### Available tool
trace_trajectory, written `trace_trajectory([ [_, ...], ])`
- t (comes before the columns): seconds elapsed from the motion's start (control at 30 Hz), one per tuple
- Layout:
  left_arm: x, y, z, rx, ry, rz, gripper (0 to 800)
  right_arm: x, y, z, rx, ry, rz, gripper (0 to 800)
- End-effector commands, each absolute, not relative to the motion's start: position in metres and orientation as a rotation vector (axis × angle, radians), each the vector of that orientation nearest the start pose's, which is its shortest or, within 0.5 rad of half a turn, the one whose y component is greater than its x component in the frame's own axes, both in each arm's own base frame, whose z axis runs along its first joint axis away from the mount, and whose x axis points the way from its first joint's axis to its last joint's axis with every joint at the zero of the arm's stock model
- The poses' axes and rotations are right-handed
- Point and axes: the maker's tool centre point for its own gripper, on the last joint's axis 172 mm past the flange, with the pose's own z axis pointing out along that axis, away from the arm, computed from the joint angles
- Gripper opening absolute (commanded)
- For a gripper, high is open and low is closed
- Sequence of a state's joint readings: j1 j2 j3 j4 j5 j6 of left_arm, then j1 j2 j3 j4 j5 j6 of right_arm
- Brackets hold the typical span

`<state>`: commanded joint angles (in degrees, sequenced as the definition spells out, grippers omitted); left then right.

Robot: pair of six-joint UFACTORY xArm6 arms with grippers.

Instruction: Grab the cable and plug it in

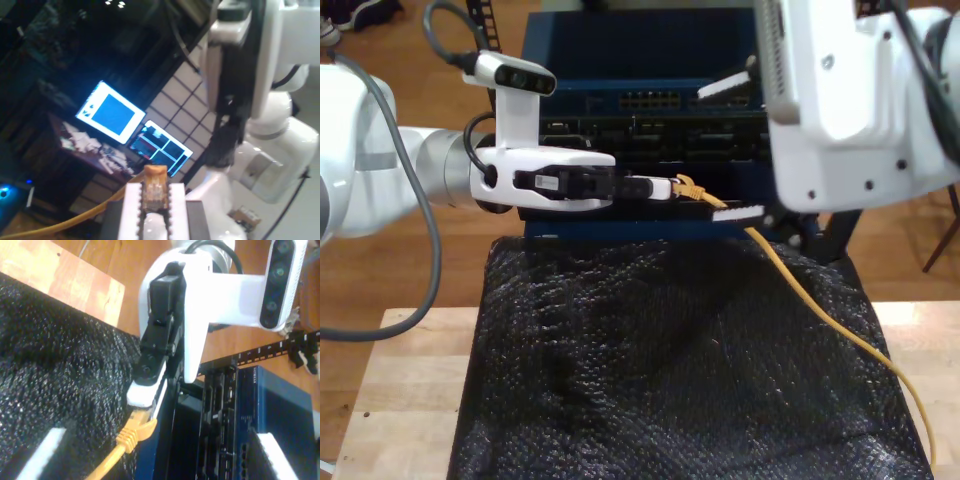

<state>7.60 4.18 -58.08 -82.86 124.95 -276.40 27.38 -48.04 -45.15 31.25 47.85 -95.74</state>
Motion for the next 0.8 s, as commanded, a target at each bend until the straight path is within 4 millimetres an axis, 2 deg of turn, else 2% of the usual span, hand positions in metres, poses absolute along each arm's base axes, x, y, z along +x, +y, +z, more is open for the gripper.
trace_trajectory([
  [0.13, 0.332, -0.218, 0.440, 1.022, -0.791, 0.351, 3, 0.324, 0.263, 0.487, 1.527, 2.278, 1.484, 800],
  [0.27, 0.330, -0.215, 0.449, 0.974, -0.777, 0.345, 3, 0.325, 0.260, 0.494, 1.507, 2.228, 1.527, 799],
  [0.6, 0.327, -0.211, 0.463, 0.923, -0.759, 0.339, 5, 0.323, 0.256, 0.492, 1.497, 2.195, 1.553, 799],
  [0.8, 0.325, -0.209, 0.465, 0.912, -0.752, 0.327, 5, 0.326, 0.257, 0.493, 1.488, 2.169, 1.573, 798],
])
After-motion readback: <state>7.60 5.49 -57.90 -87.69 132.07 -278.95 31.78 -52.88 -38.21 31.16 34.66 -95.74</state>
